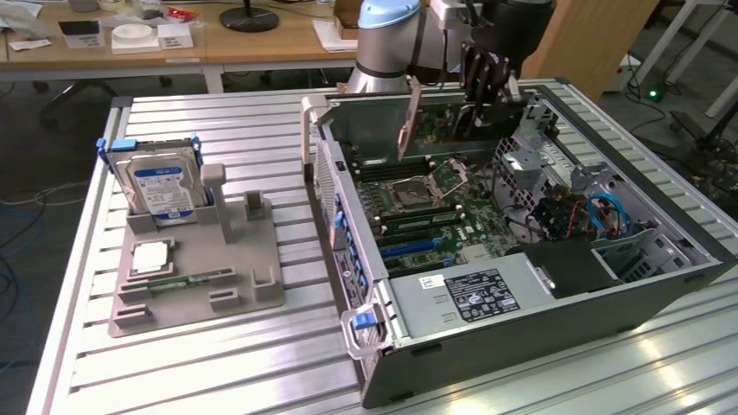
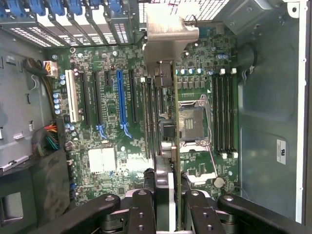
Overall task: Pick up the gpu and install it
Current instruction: 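Insert the gpu into the slot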
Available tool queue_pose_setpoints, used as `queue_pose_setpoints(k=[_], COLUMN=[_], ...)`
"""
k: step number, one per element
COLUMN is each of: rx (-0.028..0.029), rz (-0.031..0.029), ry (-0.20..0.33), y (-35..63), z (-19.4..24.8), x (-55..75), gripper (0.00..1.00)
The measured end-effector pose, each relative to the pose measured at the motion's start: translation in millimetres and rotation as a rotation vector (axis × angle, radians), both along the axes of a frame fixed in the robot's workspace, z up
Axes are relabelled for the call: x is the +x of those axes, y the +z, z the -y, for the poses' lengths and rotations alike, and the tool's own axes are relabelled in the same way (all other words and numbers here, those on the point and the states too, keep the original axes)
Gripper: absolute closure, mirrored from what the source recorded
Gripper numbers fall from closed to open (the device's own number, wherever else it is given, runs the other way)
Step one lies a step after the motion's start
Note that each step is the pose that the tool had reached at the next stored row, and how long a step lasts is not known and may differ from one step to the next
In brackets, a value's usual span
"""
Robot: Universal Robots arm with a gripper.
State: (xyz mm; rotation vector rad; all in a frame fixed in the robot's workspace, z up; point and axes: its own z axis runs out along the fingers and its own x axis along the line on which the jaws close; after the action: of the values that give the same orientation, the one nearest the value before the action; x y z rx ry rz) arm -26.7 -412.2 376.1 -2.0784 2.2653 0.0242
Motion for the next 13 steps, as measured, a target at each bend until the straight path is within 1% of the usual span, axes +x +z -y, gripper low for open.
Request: queue_pose_setpoints(k=[4, 5, 6, 11, 12, 13], rx=[-0.0002, -0.0003, -0.0005, -0.0002, -0.0001, 0.0000], rz=[-0.0068, -0.0077, -0.0081, -0.0084, -0.0086, -0.0112], ry=[0.000, 0.000, 0.000, 0.003, 0.004, 0.004], y=[-4.2, -5.9, -7.6, -16.6, -18.5, -20.0], z=[0.4, 1.4, 3.9, 13.7, 14.7, 15.7], x=[0.1, 0.1, 0.1, 0.1, 0.1, 0.1], gripper=[0.71, 0.71, 0.71, 0.71, 0.71, 0.71])
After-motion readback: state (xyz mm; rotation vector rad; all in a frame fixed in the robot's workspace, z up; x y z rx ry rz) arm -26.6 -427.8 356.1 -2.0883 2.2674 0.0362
